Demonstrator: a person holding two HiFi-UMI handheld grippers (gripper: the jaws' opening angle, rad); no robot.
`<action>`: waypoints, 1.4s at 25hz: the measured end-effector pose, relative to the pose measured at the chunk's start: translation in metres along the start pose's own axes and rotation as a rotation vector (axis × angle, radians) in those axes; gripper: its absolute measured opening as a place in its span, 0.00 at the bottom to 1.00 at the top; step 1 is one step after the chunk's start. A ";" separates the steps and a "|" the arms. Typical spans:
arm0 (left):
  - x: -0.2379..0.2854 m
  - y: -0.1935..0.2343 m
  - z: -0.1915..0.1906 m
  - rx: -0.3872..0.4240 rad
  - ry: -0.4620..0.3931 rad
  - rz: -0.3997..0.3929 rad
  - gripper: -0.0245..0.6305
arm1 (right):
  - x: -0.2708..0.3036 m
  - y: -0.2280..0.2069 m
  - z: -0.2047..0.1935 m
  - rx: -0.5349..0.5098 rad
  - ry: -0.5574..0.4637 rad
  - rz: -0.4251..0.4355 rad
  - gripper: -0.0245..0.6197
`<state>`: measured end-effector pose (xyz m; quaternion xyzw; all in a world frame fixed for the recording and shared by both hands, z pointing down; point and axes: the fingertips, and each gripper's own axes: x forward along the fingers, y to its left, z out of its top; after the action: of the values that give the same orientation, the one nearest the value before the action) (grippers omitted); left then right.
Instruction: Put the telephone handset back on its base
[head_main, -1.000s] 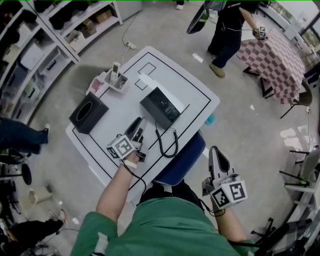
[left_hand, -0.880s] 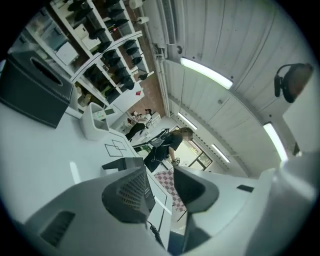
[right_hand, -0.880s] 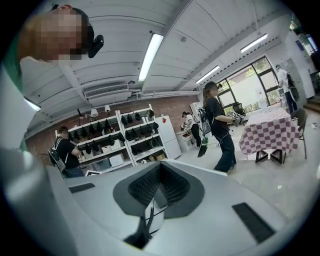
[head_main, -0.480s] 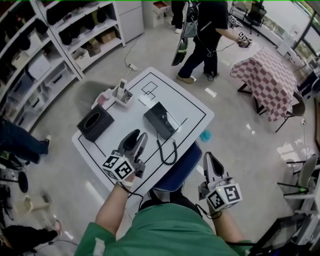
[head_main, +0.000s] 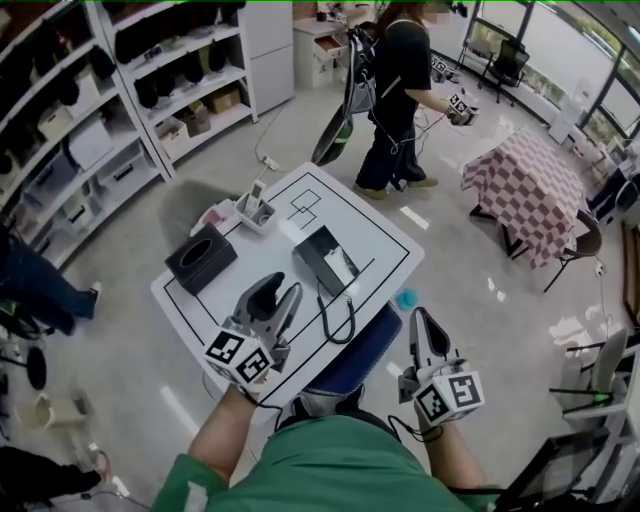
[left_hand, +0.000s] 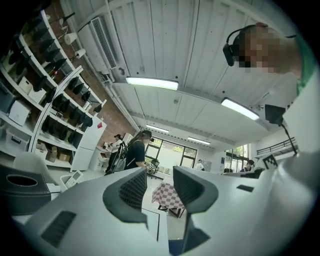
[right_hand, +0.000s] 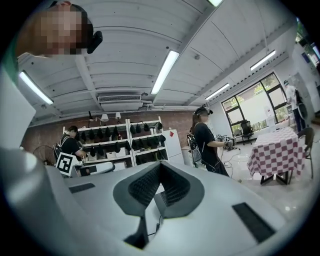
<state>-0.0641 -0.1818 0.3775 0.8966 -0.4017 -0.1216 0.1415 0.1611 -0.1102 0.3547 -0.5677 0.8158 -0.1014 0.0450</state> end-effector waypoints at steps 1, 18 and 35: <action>-0.004 -0.003 0.006 0.008 -0.009 -0.002 0.30 | -0.001 0.003 0.003 -0.007 -0.005 0.000 0.06; -0.043 -0.037 0.055 0.154 -0.075 -0.046 0.27 | -0.018 0.049 0.031 -0.104 -0.069 0.030 0.06; -0.074 -0.023 0.059 0.161 -0.083 -0.046 0.26 | -0.020 0.078 0.024 -0.116 -0.100 0.028 0.06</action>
<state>-0.1156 -0.1206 0.3218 0.9081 -0.3952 -0.1294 0.0494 0.1014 -0.0682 0.3132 -0.5623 0.8248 -0.0248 0.0541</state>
